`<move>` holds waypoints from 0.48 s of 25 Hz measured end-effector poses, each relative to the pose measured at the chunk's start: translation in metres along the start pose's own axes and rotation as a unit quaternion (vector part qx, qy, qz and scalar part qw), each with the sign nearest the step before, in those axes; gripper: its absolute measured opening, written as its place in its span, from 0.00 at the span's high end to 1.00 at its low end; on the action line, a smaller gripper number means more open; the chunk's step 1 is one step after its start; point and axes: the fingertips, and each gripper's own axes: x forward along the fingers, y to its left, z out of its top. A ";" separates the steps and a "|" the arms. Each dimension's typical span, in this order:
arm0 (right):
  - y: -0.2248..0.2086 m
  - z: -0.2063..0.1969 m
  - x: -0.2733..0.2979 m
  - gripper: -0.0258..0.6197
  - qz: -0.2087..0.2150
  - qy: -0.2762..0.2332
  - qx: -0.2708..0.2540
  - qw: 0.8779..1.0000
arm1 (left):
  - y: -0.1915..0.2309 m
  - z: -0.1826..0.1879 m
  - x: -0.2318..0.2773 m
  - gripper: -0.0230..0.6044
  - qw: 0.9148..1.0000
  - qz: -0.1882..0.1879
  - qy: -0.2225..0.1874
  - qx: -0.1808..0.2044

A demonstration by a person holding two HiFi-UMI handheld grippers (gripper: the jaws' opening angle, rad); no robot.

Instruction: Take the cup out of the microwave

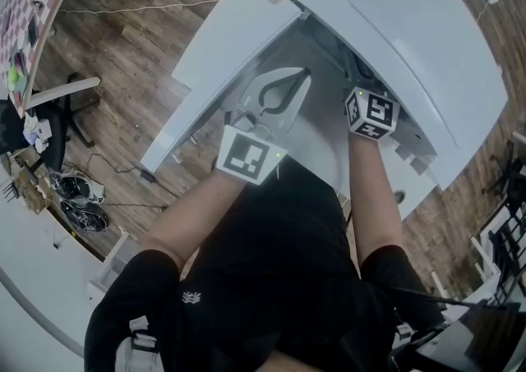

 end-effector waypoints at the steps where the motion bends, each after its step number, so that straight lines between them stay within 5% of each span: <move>1: 0.000 0.000 0.002 0.34 -0.001 0.001 0.000 1.000 | 0.001 0.000 0.000 0.96 1.000 0.001 0.000 -0.001; 12: 0.000 -0.002 0.009 0.34 0.006 0.010 -0.009 1.000 | 0.012 0.001 -0.001 0.96 1.000 0.006 0.003 0.001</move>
